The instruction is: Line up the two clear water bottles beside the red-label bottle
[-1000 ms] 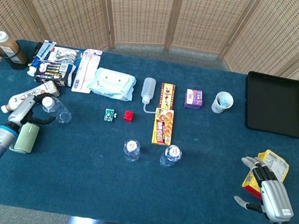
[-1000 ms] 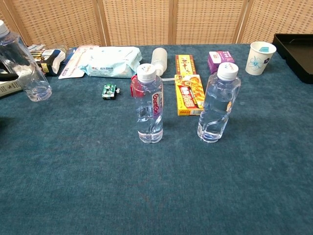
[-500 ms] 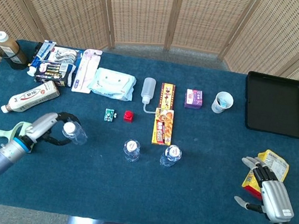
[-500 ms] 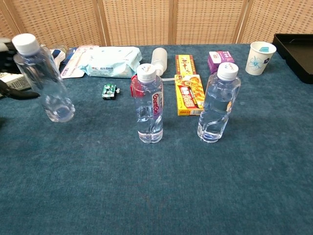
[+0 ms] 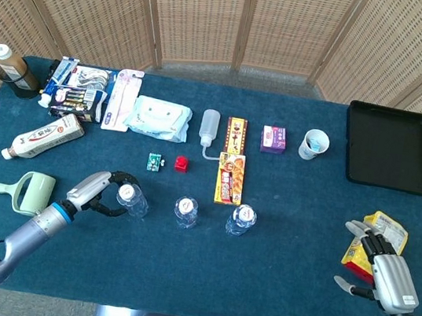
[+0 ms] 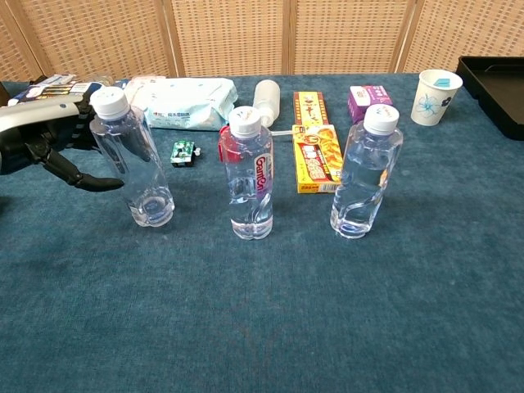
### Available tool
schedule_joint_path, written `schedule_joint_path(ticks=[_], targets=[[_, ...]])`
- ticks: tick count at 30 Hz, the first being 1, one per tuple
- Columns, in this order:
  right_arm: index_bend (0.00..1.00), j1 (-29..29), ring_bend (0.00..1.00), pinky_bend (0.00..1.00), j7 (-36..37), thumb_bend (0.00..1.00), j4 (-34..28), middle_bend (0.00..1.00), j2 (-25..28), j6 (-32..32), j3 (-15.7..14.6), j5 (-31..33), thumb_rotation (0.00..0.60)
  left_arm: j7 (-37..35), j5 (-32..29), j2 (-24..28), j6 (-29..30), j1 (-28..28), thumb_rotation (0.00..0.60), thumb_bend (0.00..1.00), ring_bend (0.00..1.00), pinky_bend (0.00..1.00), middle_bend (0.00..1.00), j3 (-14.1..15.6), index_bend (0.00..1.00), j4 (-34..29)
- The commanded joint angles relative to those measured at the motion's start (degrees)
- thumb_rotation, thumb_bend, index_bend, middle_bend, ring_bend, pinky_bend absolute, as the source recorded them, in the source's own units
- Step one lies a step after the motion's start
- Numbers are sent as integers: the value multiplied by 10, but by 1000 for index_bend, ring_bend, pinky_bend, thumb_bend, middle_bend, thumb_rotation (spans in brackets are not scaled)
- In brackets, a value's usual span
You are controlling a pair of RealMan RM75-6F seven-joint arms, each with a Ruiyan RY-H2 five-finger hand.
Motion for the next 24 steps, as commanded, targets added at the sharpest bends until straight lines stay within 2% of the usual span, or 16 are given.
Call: schedule_joint_path(ticks=[1,15,24], targets=[[145,0,120,164,1,25,-1,137,-1,0,1,1,600,-20,-6,-17,-3,-2,600,282,267,345,420,4,434,17],[145,0,120,164,3,25,0,137,0,-3,2,3,600,-56,10,-33,7,-10,600,281,267,346,420,21,434,34],[145,-1,119,164,2,24,-1,137,0,-1,2,1,600,-7,-4,-48,10,-8,600,282,267,345,420,23,434,54]])
